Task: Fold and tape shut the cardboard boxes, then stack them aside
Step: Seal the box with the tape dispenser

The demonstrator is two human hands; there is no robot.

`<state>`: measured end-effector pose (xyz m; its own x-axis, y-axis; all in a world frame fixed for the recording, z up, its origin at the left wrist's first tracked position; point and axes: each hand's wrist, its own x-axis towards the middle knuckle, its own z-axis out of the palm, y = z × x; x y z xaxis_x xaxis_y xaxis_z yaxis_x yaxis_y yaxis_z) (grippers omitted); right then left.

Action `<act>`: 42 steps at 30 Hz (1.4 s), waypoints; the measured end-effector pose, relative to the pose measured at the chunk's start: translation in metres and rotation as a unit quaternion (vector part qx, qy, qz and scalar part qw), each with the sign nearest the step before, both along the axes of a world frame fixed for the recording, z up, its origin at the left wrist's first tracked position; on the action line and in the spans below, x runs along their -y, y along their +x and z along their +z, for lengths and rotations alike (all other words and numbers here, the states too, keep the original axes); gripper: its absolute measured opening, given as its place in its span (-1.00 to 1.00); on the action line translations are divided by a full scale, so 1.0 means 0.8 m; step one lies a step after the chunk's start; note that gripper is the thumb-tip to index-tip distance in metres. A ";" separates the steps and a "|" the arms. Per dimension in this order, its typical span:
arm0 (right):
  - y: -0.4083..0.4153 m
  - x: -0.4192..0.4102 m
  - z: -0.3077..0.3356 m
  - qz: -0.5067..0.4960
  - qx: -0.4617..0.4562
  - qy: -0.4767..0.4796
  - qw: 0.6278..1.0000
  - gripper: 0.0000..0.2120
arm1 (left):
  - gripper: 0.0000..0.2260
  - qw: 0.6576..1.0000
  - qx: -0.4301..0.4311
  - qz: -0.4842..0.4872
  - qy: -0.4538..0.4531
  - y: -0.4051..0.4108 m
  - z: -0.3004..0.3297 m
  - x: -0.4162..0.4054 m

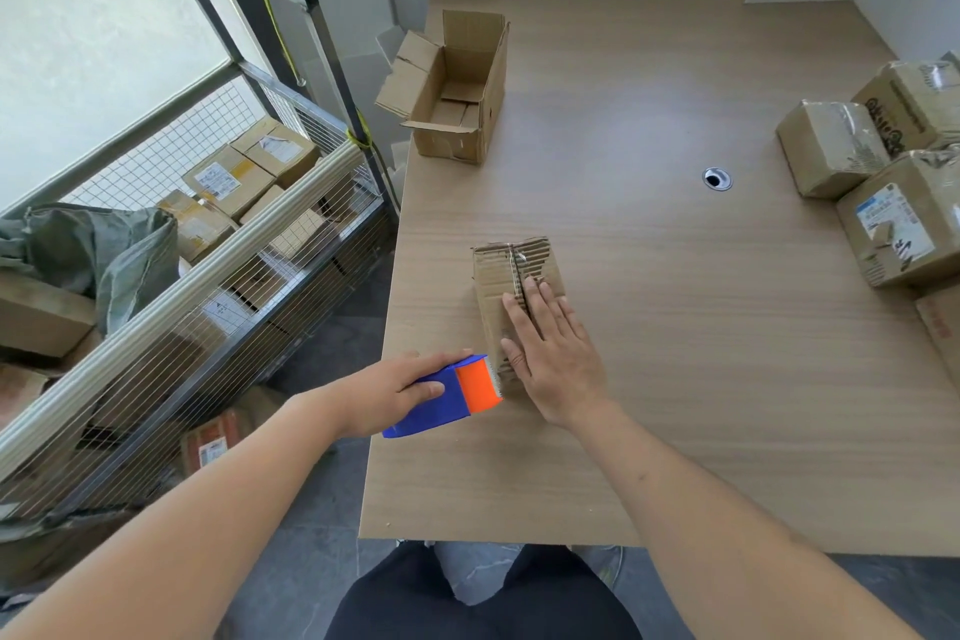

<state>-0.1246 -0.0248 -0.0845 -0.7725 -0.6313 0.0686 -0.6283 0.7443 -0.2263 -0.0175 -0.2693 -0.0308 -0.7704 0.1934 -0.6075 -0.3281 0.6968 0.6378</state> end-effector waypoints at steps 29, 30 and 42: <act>0.001 0.033 0.053 0.002 0.086 0.149 0.985 -0.22 | -0.57 0.989 -0.040 0.067 -0.126 -0.011 0.005 0.030; -0.005 0.023 0.056 0.010 0.073 0.146 0.986 -0.21 | -0.50 0.989 -0.036 0.075 -0.126 -0.012 0.008 0.039; 0.003 0.036 0.061 -0.095 0.065 0.092 0.989 -0.23 | -0.41 0.989 -0.110 0.072 -0.066 -0.014 0.056 0.066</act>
